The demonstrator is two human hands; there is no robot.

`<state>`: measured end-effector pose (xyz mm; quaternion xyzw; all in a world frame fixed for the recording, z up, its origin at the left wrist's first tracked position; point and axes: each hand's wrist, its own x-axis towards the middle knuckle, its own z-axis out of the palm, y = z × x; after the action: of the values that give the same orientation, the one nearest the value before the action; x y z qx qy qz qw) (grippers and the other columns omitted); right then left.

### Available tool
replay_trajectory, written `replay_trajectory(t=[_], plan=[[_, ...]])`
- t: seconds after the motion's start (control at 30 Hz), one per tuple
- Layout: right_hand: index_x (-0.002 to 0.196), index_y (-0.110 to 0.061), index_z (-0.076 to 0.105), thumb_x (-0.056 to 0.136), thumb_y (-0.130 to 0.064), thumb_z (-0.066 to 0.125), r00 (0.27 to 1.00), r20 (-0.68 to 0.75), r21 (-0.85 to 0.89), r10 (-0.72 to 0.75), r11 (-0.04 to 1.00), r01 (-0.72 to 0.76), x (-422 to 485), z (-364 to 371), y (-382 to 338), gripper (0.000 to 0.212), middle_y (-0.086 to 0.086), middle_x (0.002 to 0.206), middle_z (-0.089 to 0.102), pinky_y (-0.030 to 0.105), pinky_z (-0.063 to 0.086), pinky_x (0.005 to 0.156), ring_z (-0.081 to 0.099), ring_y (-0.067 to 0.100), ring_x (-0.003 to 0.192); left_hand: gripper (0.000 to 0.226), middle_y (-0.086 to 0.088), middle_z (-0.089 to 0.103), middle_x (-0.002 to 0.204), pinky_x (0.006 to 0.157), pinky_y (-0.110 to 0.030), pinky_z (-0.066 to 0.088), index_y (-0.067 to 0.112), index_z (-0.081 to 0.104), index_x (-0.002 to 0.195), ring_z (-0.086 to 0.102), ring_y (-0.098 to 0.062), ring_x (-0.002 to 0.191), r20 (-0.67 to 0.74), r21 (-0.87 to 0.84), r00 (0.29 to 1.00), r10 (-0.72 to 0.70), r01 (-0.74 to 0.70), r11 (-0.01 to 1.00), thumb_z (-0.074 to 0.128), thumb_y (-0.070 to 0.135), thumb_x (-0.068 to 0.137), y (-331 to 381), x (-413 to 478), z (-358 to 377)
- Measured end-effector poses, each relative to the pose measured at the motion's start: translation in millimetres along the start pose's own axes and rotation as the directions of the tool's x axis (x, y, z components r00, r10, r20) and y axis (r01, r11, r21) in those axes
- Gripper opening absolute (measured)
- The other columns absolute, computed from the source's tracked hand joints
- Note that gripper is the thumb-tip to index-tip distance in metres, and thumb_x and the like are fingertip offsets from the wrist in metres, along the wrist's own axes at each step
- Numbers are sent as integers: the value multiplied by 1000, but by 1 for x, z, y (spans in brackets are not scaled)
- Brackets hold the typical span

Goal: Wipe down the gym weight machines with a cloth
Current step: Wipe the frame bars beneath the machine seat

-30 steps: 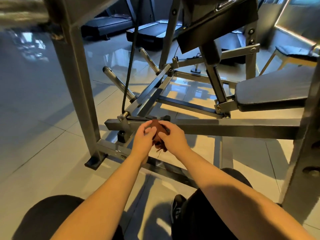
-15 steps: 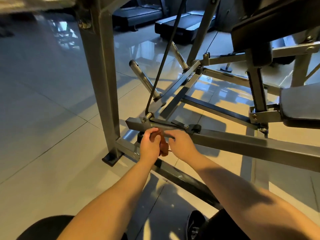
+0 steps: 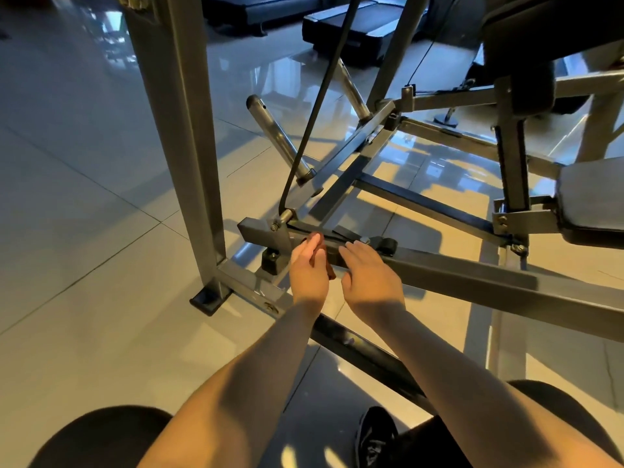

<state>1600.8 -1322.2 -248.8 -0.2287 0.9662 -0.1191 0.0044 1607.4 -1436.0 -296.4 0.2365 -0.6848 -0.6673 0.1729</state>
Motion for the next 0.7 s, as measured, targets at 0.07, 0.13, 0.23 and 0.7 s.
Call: replay_trajectory(t=[0.07,0.13,0.23,0.7], plan=[[159,-19,27,107,-23,39,999,-23,-21,-48,999,48,-3,-1,4,53,-1,166,24,27,5,122,13,15,155,38,3,46,140,109,-32,47,17,55,143,53,-12,128,61,-45,996,58,-56,997,50,15,105,-4,-11,6],[158,-17,30,107,-25,40,996,-21,-26,-90,996,89,-3,0,7,52,1,165,28,24,-2,118,15,16,155,37,-1,48,136,107,-31,49,12,55,140,54,-16,127,130,-76,979,156,-147,986,54,12,103,-10,-23,10],[157,-19,32,107,-27,39,999,-20,40,-51,998,51,-3,3,8,51,-1,164,30,24,4,119,16,15,154,37,-1,48,132,103,-24,50,10,56,139,57,-16,123,151,-101,974,172,-158,982,55,9,102,-13,-19,8],[160,-21,22,107,-32,41,999,30,7,-33,999,33,-5,8,5,57,-3,168,16,37,20,123,4,15,156,31,-5,67,120,99,-45,55,13,59,127,65,-21,114,191,-189,972,137,-101,977,62,8,96,-35,-23,7]])
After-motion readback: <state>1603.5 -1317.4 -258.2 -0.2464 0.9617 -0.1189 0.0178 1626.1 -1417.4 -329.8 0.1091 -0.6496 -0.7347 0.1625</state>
